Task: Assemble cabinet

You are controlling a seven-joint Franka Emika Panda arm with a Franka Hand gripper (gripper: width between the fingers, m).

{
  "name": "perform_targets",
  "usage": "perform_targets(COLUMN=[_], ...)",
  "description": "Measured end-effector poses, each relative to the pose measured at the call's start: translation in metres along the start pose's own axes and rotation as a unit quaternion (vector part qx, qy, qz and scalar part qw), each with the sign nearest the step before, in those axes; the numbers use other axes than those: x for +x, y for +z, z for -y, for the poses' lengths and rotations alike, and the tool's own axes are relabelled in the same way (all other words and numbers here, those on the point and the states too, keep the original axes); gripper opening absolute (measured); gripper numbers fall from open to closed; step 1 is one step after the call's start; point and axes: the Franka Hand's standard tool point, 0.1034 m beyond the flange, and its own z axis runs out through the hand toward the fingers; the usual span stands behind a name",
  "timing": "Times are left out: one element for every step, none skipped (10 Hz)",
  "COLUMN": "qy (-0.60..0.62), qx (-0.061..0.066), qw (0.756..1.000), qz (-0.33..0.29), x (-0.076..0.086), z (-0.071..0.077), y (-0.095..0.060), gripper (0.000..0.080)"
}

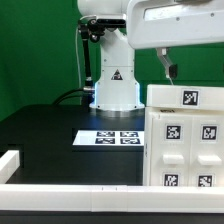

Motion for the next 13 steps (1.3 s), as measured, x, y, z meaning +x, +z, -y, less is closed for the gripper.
perform_targets(qy=[-0.025,-0.119,-0.207,-0.281,-0.351,-0.373,-0.387,-0.425,-0.459,-0.504,-0.578,-0.652,-0.697], qx=[-0.003,-0.024,-0.026,-0.029,-0.042,-0.043,-0.043,-0.043,-0.044,-0.046,-0.064,-0.073,-0.079], qw=[1.000,0.993,0.978,0.959,0.936,0.927,0.921,0.904,0.887,0.862,0.814,0.755,0.712], qz=[-0.001,-0.006,-0.004,0.000,0.004,0.005,0.006,0.008,0.009,0.010,0.002,0.010,0.026], x=[-0.0005,-0.0025,-0.0034,-0.0017,-0.0020,-0.0019,-0.0013,-0.0011,-0.0009,-0.0003,0.0029,0.0027,0.0030], z=[0.0004,0.0029,0.0043,0.0005,0.0005,0.0005,-0.0011,-0.0017,-0.0022,-0.0022,0.0000,-0.0002,-0.0028], y=[0.0003,0.0013,0.0008,0.0003,0.0006,0.0006,0.0008,0.0009,0.0009,0.0003,-0.0023,-0.0024,0.0009], gripper=[0.0649,0.0649,0.0649,0.0649,0.0649,0.0649,0.0649,0.0649,0.0649,0.0649,0.0649,0.0649,0.0649])
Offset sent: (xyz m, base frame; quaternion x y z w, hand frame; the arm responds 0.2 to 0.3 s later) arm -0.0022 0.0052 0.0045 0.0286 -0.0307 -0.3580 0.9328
